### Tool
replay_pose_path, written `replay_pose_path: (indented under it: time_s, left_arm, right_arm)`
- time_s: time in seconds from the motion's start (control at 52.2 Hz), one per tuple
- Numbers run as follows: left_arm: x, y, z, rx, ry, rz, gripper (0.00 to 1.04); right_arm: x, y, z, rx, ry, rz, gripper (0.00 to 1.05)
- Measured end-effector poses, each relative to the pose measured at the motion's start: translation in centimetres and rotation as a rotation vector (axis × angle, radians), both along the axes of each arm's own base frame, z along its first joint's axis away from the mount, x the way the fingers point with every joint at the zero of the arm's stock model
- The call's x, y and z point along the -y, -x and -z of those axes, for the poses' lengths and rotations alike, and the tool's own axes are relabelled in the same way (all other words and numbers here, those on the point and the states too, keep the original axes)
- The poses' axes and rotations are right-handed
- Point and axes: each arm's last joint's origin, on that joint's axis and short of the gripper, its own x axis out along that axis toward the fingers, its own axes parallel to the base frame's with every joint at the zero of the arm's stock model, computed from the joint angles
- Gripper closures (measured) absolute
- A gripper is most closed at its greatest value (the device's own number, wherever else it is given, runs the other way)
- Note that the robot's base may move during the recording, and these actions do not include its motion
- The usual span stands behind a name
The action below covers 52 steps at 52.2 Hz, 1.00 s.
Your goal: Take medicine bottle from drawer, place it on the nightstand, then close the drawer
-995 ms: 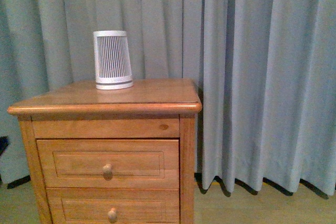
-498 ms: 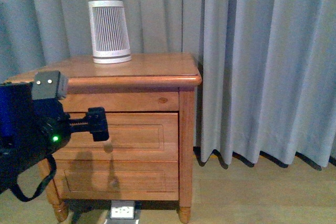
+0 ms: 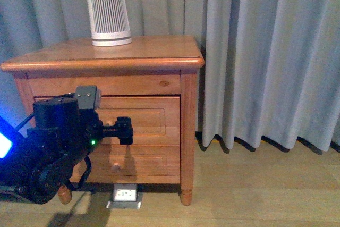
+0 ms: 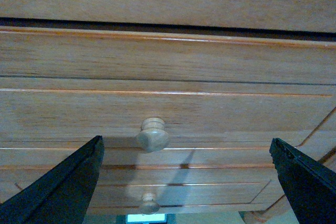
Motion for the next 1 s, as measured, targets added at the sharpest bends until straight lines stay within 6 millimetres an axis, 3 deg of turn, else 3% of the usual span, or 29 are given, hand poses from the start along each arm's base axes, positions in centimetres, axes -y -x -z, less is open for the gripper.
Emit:
replay_pose_path:
  time_s: [0.325,0.861,0.995]
  left_arm:
    - [-0.7,-2.5,1.4,0.013,-0.084,-0.007,0.07]
    - [-0.9,-3.5,2.1,-0.011,-0.077,-0.029,0.07]
    - [-1.0,-3.6,1.9,-0.007,-0.077,-0.040,0.28]
  right_arm:
    - [0.0,0.0,0.0,0.000,0.000,0.000,0.07]
    - [0.0,0.0,0.0,0.000,0.000,0.000,0.07]
    - [0.0,0.0,0.0,0.000,0.000,0.000,0.07]
